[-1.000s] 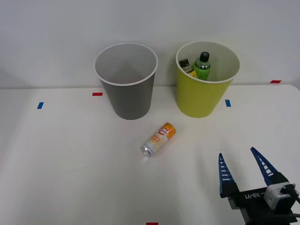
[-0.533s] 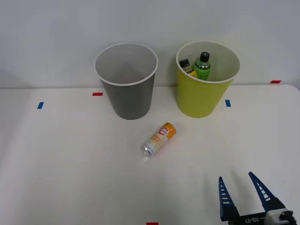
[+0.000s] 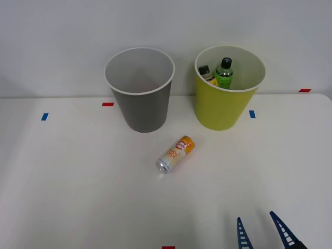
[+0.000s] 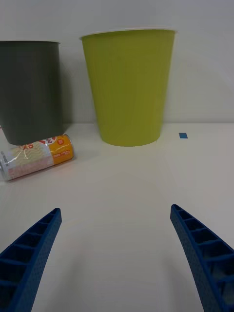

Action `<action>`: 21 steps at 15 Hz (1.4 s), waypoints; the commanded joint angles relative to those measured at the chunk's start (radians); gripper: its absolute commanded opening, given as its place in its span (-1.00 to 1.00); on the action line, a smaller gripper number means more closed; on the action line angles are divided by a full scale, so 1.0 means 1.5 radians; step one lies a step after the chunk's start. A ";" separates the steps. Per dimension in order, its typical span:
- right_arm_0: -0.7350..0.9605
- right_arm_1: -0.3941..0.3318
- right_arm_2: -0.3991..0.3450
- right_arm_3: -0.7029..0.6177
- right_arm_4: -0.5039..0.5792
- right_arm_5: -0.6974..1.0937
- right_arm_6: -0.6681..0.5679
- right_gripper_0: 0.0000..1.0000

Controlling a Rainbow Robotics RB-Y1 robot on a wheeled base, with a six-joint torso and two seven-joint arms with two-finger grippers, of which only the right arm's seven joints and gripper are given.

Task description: Put cans in the gray bin, plastic bottles in the light green bin

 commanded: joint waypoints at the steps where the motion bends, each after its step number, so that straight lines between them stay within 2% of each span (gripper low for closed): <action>1: -0.012 -0.003 -0.001 0.033 0.010 -0.035 0.012 0.51; 10: 0.018 -0.009 -0.009 0.006 0.034 -0.092 0.040 0.52; 12: 0.036 -0.004 -0.009 -0.008 0.028 -0.092 0.040 0.65; 16: 0.034 -0.008 -0.015 -0.009 0.020 -0.093 0.038 0.69; 19: 0.037 -0.012 -0.015 -0.009 0.015 -0.094 0.037 0.84; 21: 0.037 -0.011 -0.016 -0.009 0.015 -0.095 0.038 0.85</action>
